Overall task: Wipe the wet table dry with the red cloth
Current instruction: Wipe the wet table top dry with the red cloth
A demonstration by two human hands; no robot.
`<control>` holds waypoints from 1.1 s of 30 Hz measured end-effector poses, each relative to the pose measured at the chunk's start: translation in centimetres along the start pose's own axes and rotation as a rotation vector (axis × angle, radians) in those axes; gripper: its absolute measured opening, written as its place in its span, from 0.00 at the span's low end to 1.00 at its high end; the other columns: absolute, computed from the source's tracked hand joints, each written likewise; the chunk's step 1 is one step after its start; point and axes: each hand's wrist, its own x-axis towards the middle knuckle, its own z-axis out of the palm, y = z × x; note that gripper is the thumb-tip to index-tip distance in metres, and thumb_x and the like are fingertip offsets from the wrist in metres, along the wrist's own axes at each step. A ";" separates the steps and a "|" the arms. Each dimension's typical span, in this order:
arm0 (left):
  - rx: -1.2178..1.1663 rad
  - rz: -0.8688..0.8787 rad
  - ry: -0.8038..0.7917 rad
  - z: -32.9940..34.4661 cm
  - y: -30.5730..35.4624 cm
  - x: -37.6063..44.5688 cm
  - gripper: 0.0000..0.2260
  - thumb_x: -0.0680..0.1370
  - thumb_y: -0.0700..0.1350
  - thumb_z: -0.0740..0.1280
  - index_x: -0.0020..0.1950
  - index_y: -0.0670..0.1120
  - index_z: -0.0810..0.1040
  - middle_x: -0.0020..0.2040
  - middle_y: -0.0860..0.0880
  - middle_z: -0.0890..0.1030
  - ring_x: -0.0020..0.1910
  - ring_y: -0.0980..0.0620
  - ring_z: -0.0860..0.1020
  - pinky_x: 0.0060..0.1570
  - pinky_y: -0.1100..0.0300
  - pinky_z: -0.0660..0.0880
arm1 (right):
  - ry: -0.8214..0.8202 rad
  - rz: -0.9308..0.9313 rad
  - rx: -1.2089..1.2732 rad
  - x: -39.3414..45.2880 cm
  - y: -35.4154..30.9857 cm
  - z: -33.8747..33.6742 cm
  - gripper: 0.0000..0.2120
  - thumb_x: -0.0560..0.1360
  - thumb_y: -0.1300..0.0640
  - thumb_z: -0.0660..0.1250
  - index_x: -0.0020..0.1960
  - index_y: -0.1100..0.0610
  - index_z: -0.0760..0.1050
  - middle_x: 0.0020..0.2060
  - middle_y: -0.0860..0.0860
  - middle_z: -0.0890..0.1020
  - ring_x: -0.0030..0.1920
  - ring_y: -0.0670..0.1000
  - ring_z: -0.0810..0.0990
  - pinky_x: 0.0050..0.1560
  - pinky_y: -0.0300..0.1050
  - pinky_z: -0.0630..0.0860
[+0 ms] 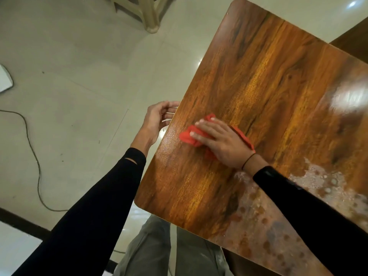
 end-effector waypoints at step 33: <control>0.172 0.132 -0.007 8.5 7.6 8.2 0.16 0.88 0.41 0.60 0.47 0.46 0.85 0.38 0.54 0.85 0.36 0.57 0.82 0.41 0.62 0.77 | 0.297 0.749 -0.107 13.0 11.4 -5.3 0.24 0.88 0.53 0.55 0.83 0.56 0.68 0.78 0.62 0.72 0.79 0.64 0.68 0.83 0.64 0.59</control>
